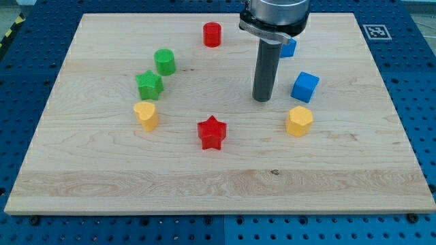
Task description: Move the blue cube bottom diagonally to the blue triangle
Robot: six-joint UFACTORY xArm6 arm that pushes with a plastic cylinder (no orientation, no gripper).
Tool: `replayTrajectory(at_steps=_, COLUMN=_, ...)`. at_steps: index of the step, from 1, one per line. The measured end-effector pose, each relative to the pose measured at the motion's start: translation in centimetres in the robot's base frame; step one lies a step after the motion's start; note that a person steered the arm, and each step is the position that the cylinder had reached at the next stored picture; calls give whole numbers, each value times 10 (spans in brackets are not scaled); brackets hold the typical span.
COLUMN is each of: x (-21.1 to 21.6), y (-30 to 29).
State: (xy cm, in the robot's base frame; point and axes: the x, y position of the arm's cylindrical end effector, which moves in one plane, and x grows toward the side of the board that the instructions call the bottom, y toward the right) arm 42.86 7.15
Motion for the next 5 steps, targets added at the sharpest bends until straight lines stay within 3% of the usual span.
replayTrajectory(at_steps=5, x=0, y=47)
